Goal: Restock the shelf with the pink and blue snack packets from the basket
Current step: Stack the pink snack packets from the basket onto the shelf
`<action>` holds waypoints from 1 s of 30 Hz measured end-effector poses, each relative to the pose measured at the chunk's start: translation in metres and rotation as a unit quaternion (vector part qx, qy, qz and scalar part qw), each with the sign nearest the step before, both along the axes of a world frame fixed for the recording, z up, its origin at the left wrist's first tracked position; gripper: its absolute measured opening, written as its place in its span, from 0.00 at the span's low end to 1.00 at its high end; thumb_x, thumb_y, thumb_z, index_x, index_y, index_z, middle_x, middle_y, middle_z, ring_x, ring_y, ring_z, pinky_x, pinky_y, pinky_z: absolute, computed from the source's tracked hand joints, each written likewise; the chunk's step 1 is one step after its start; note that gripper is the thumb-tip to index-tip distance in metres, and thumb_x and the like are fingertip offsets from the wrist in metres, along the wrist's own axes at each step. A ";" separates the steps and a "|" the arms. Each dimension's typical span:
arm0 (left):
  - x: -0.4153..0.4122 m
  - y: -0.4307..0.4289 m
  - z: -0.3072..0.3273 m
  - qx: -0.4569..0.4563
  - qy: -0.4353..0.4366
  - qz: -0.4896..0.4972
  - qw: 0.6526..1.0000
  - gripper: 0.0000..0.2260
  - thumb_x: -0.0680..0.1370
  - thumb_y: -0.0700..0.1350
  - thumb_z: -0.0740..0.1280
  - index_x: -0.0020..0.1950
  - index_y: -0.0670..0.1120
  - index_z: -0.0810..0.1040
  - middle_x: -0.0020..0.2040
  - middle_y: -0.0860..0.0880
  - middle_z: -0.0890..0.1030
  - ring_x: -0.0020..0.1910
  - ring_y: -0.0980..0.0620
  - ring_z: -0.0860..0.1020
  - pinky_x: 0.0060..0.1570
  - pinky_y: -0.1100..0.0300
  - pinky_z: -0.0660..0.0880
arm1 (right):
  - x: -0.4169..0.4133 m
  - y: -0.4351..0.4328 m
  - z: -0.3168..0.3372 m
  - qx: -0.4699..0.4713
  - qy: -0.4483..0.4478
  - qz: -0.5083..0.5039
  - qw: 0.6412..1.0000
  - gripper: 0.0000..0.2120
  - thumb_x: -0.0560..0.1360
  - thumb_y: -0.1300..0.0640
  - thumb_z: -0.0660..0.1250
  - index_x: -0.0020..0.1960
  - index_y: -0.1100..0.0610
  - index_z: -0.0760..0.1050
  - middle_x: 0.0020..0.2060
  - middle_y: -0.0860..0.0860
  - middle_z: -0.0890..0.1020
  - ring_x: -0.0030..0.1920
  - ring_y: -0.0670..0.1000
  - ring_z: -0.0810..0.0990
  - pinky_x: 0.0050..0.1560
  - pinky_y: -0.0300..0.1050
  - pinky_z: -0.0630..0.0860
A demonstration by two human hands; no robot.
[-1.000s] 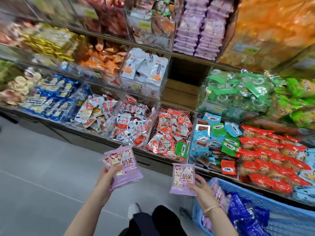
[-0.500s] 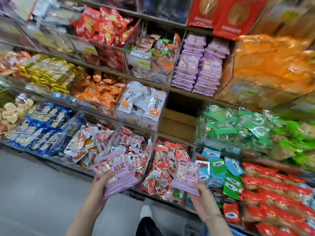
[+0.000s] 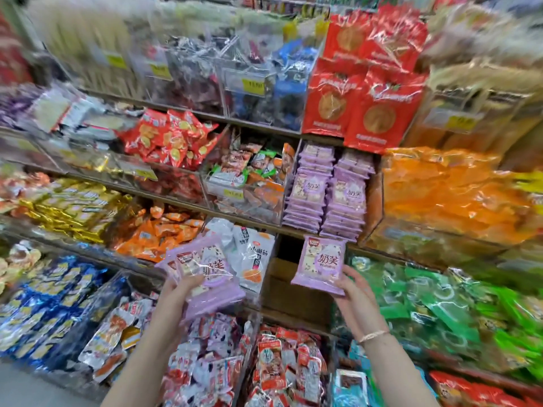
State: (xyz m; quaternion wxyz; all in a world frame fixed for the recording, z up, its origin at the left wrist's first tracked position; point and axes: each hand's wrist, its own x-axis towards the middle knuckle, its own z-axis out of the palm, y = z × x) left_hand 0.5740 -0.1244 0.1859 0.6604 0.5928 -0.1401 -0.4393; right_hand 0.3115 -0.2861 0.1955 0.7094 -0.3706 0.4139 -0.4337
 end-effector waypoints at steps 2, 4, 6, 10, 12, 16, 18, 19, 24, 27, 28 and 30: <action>0.011 -0.025 0.021 -0.026 -0.024 -0.002 0.999 0.40 0.56 0.54 0.75 0.66 0.48 0.70 0.65 0.43 0.75 0.65 0.37 0.72 0.62 0.38 0.68 | 0.010 -0.015 0.019 -0.027 0.013 -0.005 1.000 0.10 0.75 0.69 0.61 0.53 0.57 0.72 0.50 0.56 0.82 0.49 0.53 0.80 0.46 0.44 0.74; 0.020 -0.051 0.044 -0.063 -0.049 -0.011 0.997 0.30 0.56 0.52 0.75 0.58 0.52 0.75 0.58 0.48 0.80 0.60 0.45 0.77 0.58 0.44 0.73 | 0.018 -0.029 0.036 -0.063 0.029 -0.006 0.998 0.10 0.75 0.69 0.61 0.53 0.57 0.72 0.48 0.55 0.81 0.46 0.51 0.79 0.44 0.42 0.73; 0.027 -0.075 0.066 -0.102 -0.077 -0.041 0.991 0.25 0.58 0.52 0.74 0.55 0.54 0.77 0.54 0.53 0.83 0.53 0.55 0.80 0.51 0.54 0.74 | 0.025 -0.044 0.051 -0.090 0.049 -0.010 0.995 0.11 0.76 0.69 0.60 0.55 0.57 0.72 0.44 0.52 0.80 0.42 0.47 0.79 0.40 0.38 0.74; 0.040 -0.124 0.104 -0.131 -0.148 -0.103 0.975 0.33 0.57 0.58 0.73 0.57 0.46 0.74 0.49 0.52 0.79 0.44 0.52 0.77 0.47 0.55 0.71 | 0.043 -0.075 0.076 -0.121 0.074 -0.033 0.989 0.08 0.77 0.65 0.61 0.55 0.58 0.72 0.44 0.48 0.78 0.42 0.44 0.77 0.40 0.38 0.74; 0.043 -0.149 0.119 -0.146 -0.171 -0.121 0.967 0.35 0.55 0.59 0.72 0.57 0.44 0.72 0.50 0.51 0.77 0.45 0.53 0.75 0.47 0.56 0.71 | 0.052 -0.091 0.085 -0.132 0.093 -0.037 0.986 0.11 0.77 0.63 0.63 0.59 0.58 0.71 0.50 0.50 0.78 0.50 0.47 0.78 0.45 0.41 0.75; 0.047 -0.190 0.128 -0.162 -0.179 -0.143 0.960 0.38 0.55 0.56 0.73 0.64 0.46 0.72 0.61 0.47 0.77 0.58 0.49 0.77 0.54 0.55 0.73 | 0.070 -0.126 0.092 -0.127 0.123 -0.079 0.981 0.16 0.74 0.62 0.67 0.60 0.54 0.68 0.57 0.53 0.76 0.57 0.52 0.77 0.53 0.46 0.77; 0.053 -0.204 0.125 -0.157 -0.194 -0.155 0.956 0.46 0.55 0.59 0.72 0.71 0.45 0.66 0.65 0.48 0.74 0.61 0.49 0.75 0.57 0.54 0.71 | 0.083 -0.143 0.093 -0.140 0.163 -0.090 0.973 0.13 0.76 0.62 0.65 0.59 0.54 0.68 0.57 0.53 0.76 0.55 0.50 0.77 0.45 0.40 0.77; 0.057 -0.209 0.123 -0.148 -0.201 -0.162 0.955 0.48 0.55 0.60 0.72 0.73 0.46 0.65 0.66 0.49 0.73 0.63 0.48 0.74 0.59 0.52 0.70 | 0.090 -0.150 0.092 -0.153 0.197 -0.088 0.964 0.12 0.76 0.61 0.64 0.59 0.55 0.68 0.57 0.53 0.75 0.53 0.50 0.76 0.42 0.38 0.76; 0.079 -0.226 0.109 -0.127 -0.192 -0.186 0.955 0.45 0.56 0.63 0.72 0.71 0.49 0.68 0.65 0.50 0.76 0.64 0.48 0.74 0.63 0.48 0.70 | 0.116 -0.163 0.082 -0.248 0.470 -0.065 0.845 0.06 0.79 0.60 0.57 0.54 0.60 0.70 0.48 0.55 0.75 0.47 0.54 0.75 0.53 0.50 0.74; 0.086 -0.232 0.103 -0.109 -0.197 -0.196 0.954 0.53 0.55 0.68 0.73 0.74 0.47 0.63 0.71 0.46 0.71 0.67 0.45 0.72 0.67 0.43 0.67 | 0.114 -0.165 0.080 -0.308 0.644 -0.057 0.698 0.12 0.79 0.58 0.58 0.59 0.60 0.72 0.58 0.56 0.72 0.59 0.57 0.70 0.59 0.50 0.69; 0.087 -0.233 0.102 -0.099 -0.206 -0.199 0.953 0.56 0.53 0.71 0.73 0.75 0.47 0.62 0.72 0.46 0.69 0.67 0.45 0.71 0.67 0.42 0.67 | 0.112 -0.165 0.081 -0.313 0.669 -0.044 0.672 0.14 0.79 0.57 0.57 0.62 0.60 0.72 0.61 0.56 0.71 0.62 0.57 0.68 0.61 0.50 0.68; 0.090 -0.234 0.101 -0.083 -0.219 -0.210 0.949 0.60 0.50 0.75 0.71 0.76 0.49 0.59 0.73 0.48 0.67 0.69 0.46 0.69 0.68 0.44 0.67 | 0.110 -0.164 0.085 -0.310 0.692 -0.015 0.652 0.16 0.79 0.55 0.57 0.64 0.60 0.71 0.63 0.55 0.70 0.64 0.57 0.66 0.64 0.49 0.66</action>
